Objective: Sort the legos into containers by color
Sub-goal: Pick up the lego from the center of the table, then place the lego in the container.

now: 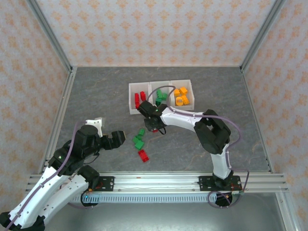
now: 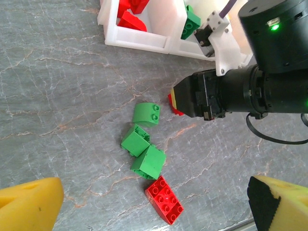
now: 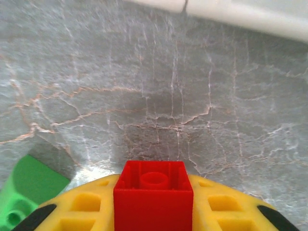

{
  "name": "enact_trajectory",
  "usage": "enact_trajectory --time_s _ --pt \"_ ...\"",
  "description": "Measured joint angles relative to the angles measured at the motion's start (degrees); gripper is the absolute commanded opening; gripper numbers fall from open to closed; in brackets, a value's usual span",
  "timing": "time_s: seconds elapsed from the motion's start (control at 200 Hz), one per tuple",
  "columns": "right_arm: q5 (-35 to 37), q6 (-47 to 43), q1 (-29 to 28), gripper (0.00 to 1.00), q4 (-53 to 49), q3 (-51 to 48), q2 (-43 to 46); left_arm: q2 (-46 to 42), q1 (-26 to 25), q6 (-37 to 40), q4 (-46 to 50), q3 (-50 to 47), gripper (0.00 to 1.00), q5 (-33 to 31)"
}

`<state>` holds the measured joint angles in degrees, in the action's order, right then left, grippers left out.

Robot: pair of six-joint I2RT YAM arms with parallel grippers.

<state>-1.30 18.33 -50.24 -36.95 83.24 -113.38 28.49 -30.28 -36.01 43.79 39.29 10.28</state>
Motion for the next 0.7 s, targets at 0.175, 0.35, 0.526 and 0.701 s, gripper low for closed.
enact_trajectory --time_s 0.175,0.35,0.526,0.701 --pt "2.12 -2.12 0.0 0.24 -2.56 8.72 2.29 0.33 0.0 -0.15 -1.7 -0.07 0.99 0.37" --pt "4.55 -5.27 0.28 0.23 -2.95 19.69 2.69 0.83 0.0 -0.13 -2.08 -0.13 0.99 1.07" --pt "4.74 -8.15 1.64 0.2 -2.86 29.92 -2.03 0.83 0.0 -0.11 -2.05 -0.11 0.99 1.09" --pt "4.57 -10.78 3.02 0.19 -3.26 36.39 -10.95 0.31 0.0 0.02 -1.73 0.04 0.99 1.07"
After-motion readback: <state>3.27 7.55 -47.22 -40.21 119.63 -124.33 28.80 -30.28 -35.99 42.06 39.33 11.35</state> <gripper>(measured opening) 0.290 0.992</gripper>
